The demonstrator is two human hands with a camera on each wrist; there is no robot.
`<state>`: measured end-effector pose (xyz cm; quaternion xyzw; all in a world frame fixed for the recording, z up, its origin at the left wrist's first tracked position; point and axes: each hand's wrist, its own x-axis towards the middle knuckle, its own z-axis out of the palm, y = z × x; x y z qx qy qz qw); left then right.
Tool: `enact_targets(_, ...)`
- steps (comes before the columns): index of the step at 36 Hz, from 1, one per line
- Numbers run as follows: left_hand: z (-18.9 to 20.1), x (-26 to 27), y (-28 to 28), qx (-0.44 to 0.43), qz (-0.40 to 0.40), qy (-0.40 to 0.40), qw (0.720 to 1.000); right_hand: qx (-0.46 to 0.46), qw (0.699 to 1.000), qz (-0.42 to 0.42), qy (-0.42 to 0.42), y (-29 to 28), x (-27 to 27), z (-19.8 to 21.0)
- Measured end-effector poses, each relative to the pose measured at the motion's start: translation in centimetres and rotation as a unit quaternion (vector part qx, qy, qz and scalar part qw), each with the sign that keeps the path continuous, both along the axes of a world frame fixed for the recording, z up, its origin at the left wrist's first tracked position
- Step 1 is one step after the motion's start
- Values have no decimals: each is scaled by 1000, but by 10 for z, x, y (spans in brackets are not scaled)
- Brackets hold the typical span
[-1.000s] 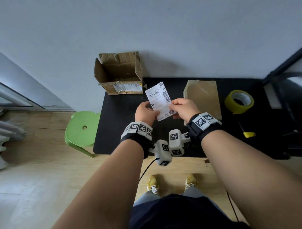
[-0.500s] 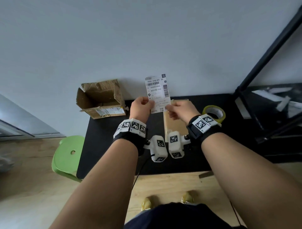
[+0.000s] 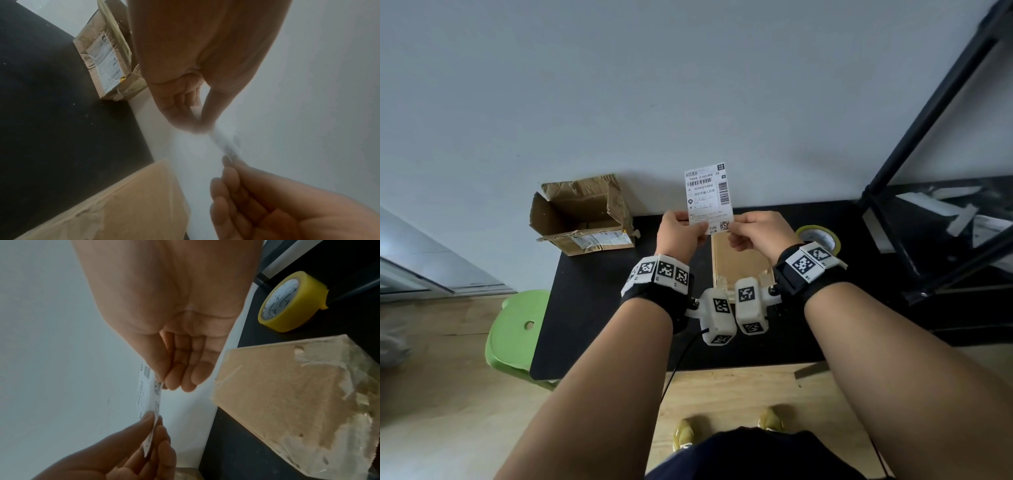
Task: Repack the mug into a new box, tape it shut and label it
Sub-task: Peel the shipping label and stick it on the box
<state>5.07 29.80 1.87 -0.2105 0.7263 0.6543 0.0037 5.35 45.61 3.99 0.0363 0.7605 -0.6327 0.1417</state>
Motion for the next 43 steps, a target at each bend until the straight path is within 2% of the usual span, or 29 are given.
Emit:
enact_targets(2,2,2,2,-31,-9,-1,999,3,1000,-4,5,3,-1,-3)
enact_targets(4,5,4,5,-114,-30,9,993,15,1000,3,5,6,-1,-5)
enact_targets(7,8,7,8,-276,-65,50,958,26,1000,8,2,9,-4,-5)
enact_targets(9,11,8,11,-327,-95,89,936,27,1000,7,1,9,-5,-5)
enact_targets(12,18,9,19,-318,-149,116,929,30,1000,8,2,10,-7,-4)
enact_targets(17,19,12,27,-240,-152,102,953,64,998,19,10,16,-10,-5)
enact_targets(22,18,13,28,-233,-133,106,957,72,997,31,15,17,-9,-4)
enact_targets(34,22,9,30,-218,-121,111,962,69,997,-25,25,16,-5,0)
enact_targets(43,22,12,31,-233,-143,108,956,64,998,-12,6,17,-6,3)
